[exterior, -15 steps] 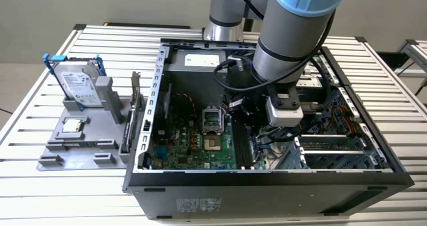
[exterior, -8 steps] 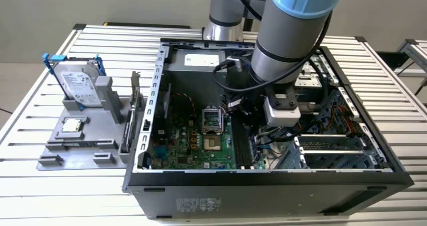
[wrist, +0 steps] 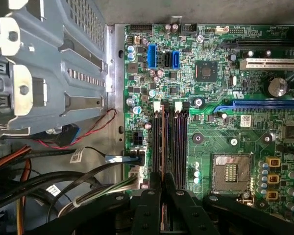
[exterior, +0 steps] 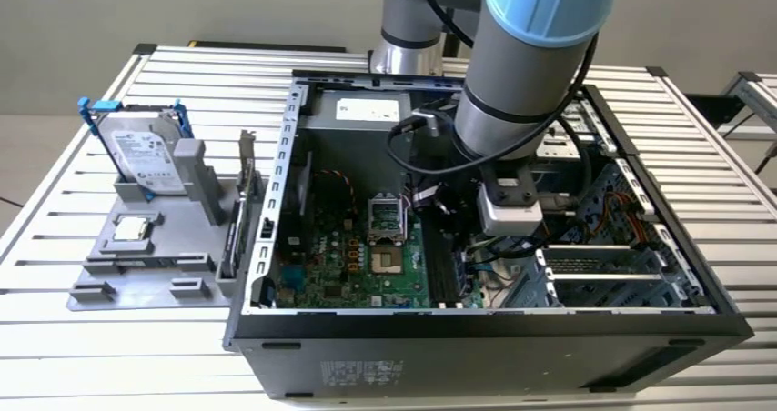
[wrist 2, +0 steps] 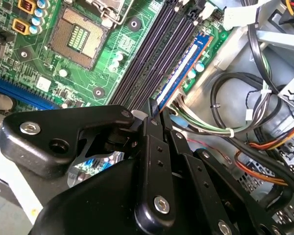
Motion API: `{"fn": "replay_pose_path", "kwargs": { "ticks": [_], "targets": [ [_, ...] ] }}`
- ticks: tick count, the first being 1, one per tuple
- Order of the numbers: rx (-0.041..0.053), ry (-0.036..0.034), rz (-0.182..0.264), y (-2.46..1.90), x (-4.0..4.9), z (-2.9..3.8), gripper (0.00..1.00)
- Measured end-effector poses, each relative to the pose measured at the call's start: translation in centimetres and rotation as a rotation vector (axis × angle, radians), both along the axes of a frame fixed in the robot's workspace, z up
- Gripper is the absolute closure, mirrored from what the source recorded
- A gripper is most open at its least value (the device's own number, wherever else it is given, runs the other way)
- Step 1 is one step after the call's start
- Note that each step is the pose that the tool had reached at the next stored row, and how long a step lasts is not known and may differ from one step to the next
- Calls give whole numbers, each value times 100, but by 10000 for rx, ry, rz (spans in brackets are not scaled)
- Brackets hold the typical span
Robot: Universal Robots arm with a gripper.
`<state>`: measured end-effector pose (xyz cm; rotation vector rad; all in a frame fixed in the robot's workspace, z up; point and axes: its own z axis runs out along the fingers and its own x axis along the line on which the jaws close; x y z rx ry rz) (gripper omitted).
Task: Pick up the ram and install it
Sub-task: 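Insert the ram into the slot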
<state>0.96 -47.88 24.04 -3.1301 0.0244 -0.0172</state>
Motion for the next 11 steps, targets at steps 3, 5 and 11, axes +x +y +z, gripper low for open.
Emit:
{"fn": "replay_pose_path", "kwargs": {
  "ticks": [3,5,11],
  "targets": [
    [-1,0,0,1,0,-22,100],
    [-5,1,-1,1,0,-23,100],
    [3,-1,0,4,0,-34,100]
  ]
}}
